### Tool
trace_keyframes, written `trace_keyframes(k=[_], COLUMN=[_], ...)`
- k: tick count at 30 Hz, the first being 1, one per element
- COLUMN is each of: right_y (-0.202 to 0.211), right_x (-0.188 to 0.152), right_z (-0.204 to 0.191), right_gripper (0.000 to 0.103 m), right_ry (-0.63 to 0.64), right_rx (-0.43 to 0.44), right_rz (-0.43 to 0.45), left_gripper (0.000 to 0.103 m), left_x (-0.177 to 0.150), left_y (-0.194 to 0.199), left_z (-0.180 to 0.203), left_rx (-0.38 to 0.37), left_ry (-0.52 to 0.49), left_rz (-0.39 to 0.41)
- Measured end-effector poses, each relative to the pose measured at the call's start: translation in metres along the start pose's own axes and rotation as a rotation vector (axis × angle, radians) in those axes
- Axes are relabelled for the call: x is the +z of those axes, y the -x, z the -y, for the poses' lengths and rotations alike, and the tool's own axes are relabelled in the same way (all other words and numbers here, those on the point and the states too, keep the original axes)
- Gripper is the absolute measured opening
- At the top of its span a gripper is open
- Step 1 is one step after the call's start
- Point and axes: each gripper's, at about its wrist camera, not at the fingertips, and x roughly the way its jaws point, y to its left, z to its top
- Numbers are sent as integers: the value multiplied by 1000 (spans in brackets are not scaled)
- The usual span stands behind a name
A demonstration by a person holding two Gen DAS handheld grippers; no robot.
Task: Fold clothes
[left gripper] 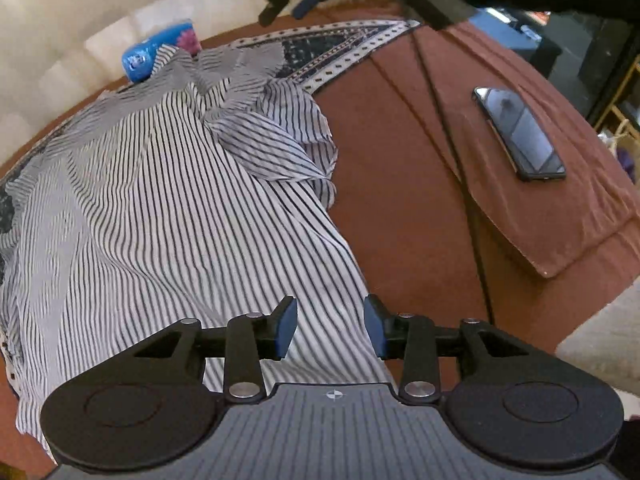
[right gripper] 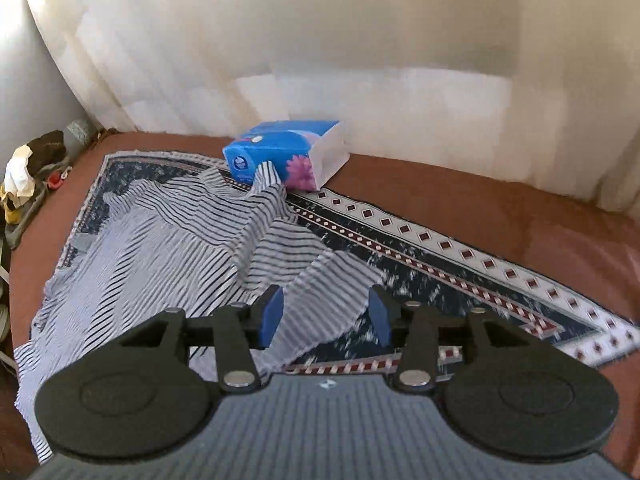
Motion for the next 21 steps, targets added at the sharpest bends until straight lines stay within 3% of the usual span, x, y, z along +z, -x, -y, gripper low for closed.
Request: trace_keyframes(k=[10, 16, 17, 18, 19, 20, 21], right_y=[-82, -106, -108, -108, -107, -105, -103], right_x=[25, 27, 25, 22, 20, 19, 19], right_z=[-11, -21, -22, -22, -20, -18, -14], right_gripper=[57, 58, 53, 33, 24, 5, 5], right_ry=[142, 240, 252, 259, 249, 237, 216], right_rx=[-8, 33, 50, 71, 103, 134, 154], right_rz=[-70, -109, -127, -144, -155, -167, -182], left_gripper=[53, 53, 53, 47, 32, 24, 18], left_x=[-4, -3, -3, -3, -3, -3, -3], left_y=[-36, -36, -36, -36, -37, -37, -37], left_z=[11, 9, 9, 9, 8, 8, 8], left_rx=[58, 59, 60, 60, 60, 60, 60], left_ry=[109, 114, 115, 115, 116, 117, 118], left_rz=[-108, -115, -116, -117, -118, -120, -121])
